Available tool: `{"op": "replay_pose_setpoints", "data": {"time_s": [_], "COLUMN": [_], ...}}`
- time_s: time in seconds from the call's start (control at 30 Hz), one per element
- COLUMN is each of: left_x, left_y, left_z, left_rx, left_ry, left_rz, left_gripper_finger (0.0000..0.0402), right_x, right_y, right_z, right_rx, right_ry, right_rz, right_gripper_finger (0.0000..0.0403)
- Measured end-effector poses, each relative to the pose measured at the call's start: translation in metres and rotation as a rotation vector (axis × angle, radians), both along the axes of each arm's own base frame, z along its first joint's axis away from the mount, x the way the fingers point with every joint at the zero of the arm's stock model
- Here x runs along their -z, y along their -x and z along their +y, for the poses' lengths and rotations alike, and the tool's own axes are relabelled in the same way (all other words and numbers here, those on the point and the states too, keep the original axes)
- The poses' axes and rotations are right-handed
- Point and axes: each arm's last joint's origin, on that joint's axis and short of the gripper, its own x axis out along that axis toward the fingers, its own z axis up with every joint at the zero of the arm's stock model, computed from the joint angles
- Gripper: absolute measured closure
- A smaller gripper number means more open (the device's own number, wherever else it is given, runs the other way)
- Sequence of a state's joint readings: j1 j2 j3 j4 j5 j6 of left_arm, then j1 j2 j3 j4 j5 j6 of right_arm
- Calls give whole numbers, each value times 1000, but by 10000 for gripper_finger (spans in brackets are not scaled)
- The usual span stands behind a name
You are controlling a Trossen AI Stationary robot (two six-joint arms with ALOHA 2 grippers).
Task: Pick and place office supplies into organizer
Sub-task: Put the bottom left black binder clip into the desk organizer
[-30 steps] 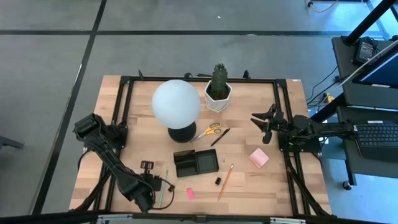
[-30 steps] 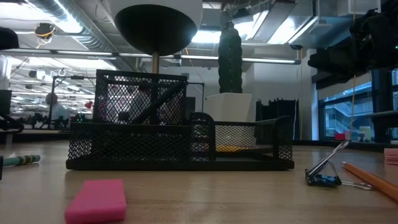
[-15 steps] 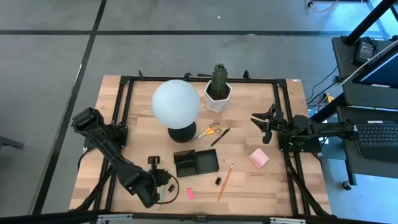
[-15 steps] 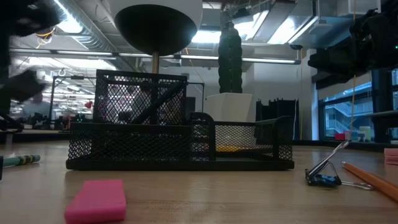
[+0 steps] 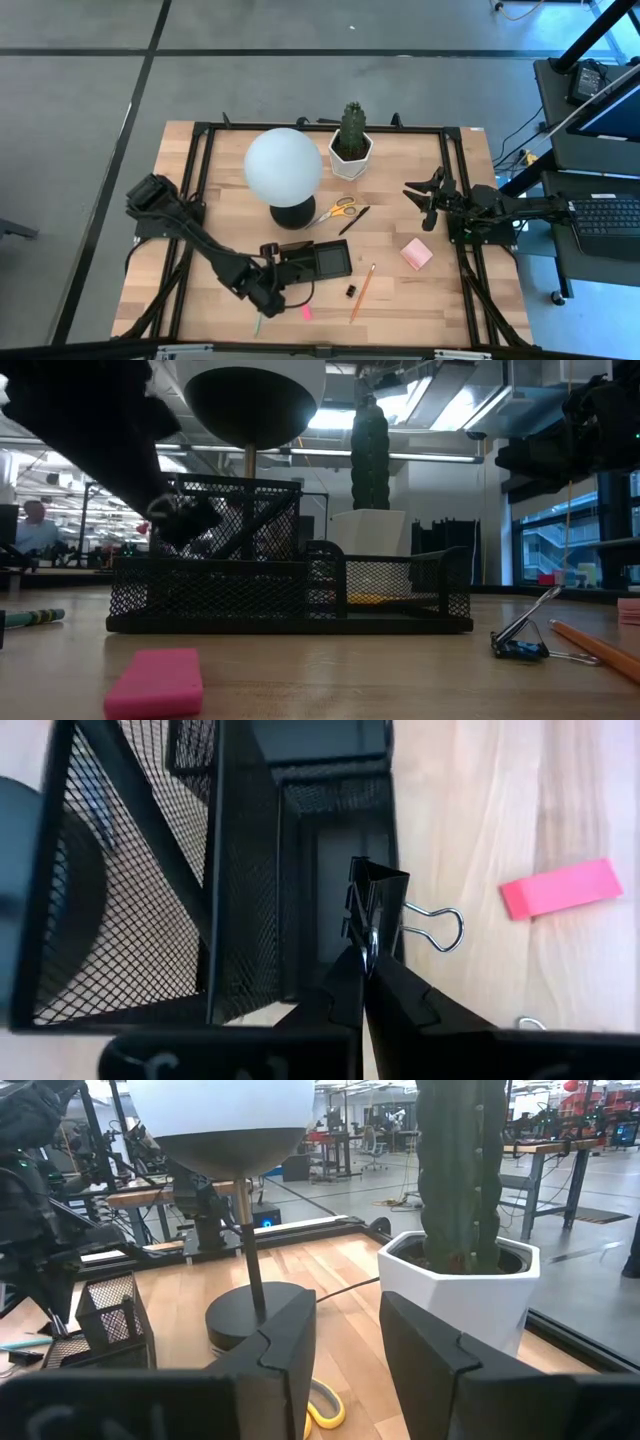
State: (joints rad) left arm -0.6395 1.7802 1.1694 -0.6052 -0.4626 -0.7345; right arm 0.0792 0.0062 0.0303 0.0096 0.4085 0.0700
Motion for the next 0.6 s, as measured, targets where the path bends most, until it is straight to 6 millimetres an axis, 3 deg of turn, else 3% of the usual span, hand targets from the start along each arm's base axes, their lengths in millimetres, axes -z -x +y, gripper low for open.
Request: {"op": "replay_pose_setpoints", "data": {"time_s": [0.33, 0.6], "left_x": [3, 18], "left_y": [-4, -4], "left_z": [6, 6], "left_rx": [6, 6], "left_ry": [11, -6], "left_rz": [37, 122], "left_gripper_finger": [400, 400], "right_x": [0, 0], "right_y": [0, 0], "right_z": [0, 0], "right_rx": [0, 0], "right_ry": [0, 0], "right_rz": [0, 0], "right_gripper_finger": [284, 284]}}
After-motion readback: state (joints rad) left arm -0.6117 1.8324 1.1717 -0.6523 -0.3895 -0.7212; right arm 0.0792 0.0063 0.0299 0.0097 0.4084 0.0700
